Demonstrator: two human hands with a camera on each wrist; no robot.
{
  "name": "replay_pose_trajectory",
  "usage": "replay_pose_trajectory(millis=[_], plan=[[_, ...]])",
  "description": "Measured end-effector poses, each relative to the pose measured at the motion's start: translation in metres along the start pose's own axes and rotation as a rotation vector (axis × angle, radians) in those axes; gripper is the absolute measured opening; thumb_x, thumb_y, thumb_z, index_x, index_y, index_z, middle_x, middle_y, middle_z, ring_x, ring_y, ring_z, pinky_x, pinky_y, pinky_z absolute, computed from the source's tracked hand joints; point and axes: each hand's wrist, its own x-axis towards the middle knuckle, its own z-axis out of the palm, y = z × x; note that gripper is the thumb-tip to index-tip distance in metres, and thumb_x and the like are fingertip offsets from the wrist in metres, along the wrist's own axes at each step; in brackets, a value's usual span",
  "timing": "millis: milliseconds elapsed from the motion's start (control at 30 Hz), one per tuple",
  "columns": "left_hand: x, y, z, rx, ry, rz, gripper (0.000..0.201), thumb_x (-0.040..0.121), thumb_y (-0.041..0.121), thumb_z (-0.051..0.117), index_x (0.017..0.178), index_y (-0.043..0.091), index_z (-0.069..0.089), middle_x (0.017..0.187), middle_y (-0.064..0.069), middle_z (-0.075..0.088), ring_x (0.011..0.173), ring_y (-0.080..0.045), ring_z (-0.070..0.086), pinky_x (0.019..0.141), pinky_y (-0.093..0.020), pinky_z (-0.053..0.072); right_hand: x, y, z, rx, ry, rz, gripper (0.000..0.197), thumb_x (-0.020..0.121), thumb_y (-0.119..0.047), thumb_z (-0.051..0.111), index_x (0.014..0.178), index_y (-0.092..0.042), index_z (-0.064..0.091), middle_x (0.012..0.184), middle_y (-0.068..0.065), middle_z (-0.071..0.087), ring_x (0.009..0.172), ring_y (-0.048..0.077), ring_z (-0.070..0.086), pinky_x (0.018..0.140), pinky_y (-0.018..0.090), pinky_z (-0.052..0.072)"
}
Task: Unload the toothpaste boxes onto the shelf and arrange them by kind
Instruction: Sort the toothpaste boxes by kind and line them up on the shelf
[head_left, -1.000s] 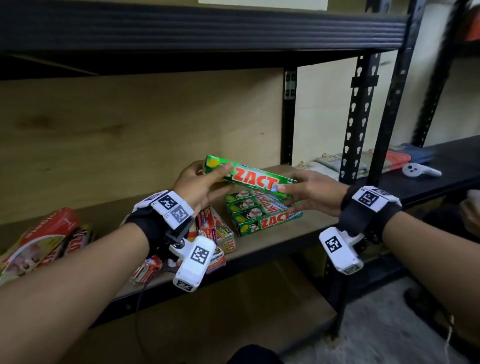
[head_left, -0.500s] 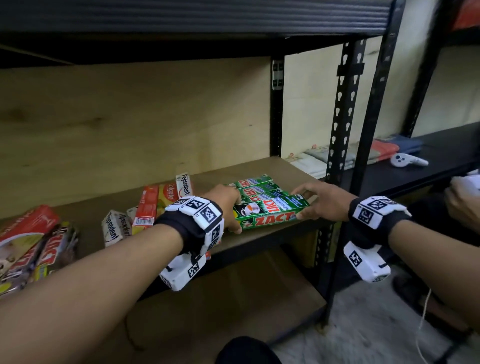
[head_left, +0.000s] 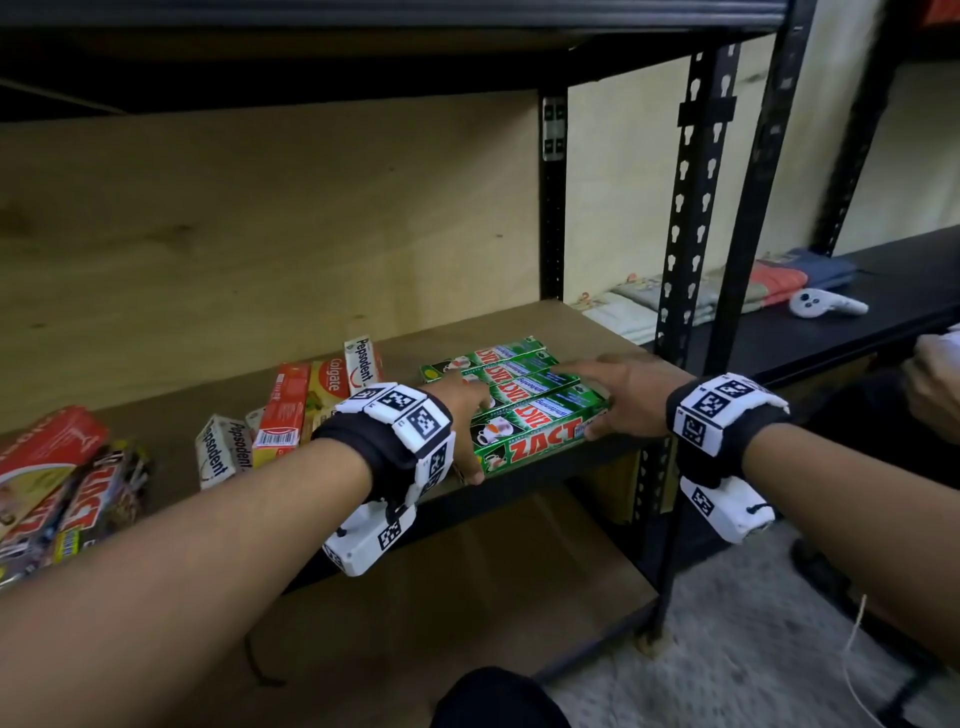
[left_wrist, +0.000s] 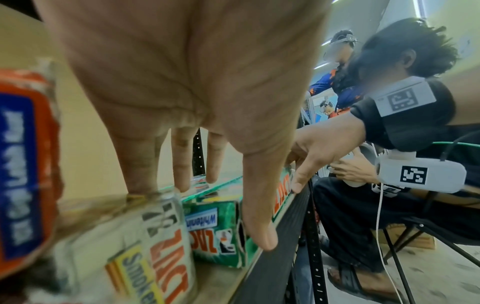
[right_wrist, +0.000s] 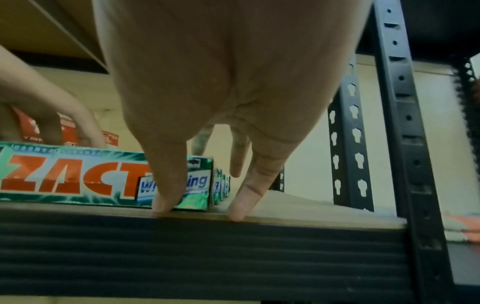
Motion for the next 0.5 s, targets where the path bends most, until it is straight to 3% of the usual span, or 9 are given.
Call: replay_pose_trajectory(millis=[100, 267, 367, 500], plan=[[0.002, -0.002, -0.004, 0.005, -0.025, 0.001, 0.089, 0.078, 0.04, 0.078, 0.149, 0.017, 0.031, 0.151, -0.006, 0.037, 0.135, -0.025, 0.039, 0.101, -0.031, 0.038, 0.004, -0.005, 0.0, -0.087, -0.047, -0.012, 0.081, 0.087, -0.04, 0.069, 0.15, -0.049, 0.019, 0.148, -0.006, 0.04, 0.121, 0.019, 0.05, 0.092, 0.029, 0.043], [0.008, -0.005, -0.008, -0.021, -0.032, 0.006, 0.082, 0.073, 0.041, 0.082, 0.142, 0.02, 0.043, 0.14, -0.001, 0.049, 0.125, -0.022, 0.049, 0.083, -0.023, 0.037, 0.011, -0.002, -0.005, -0.08, -0.101, -0.017, 0.075, 0.087, -0.044, 0.067, 0.147, -0.053, 0.023, 0.154, -0.006, 0.035, 0.132, 0.021, 0.042, 0.106, 0.036, 0.038], [0.011, -0.003, -0.009, -0.015, -0.028, -0.009, 0.081, 0.071, 0.041, 0.083, 0.139, 0.02, 0.045, 0.136, -0.002, 0.052, 0.12, -0.023, 0.052, 0.085, -0.026, 0.042, 0.013, 0.0, -0.011, -0.102, -0.096, -0.019, 0.071, 0.087, -0.044, 0.068, 0.146, -0.05, 0.029, 0.155, -0.006, 0.034, 0.137, 0.022, 0.037, 0.112, 0.042, 0.033], [0.014, -0.001, -0.008, -0.007, -0.034, -0.017, 0.08, 0.068, 0.044, 0.084, 0.136, 0.02, 0.048, 0.132, -0.002, 0.054, 0.116, -0.023, 0.054, 0.082, -0.026, 0.042, 0.014, -0.003, -0.013, -0.117, -0.092, 0.004, 0.072, 0.085, -0.04, 0.071, 0.145, -0.049, 0.033, 0.154, -0.004, 0.037, 0.136, 0.024, 0.038, 0.112, 0.043, 0.034]])
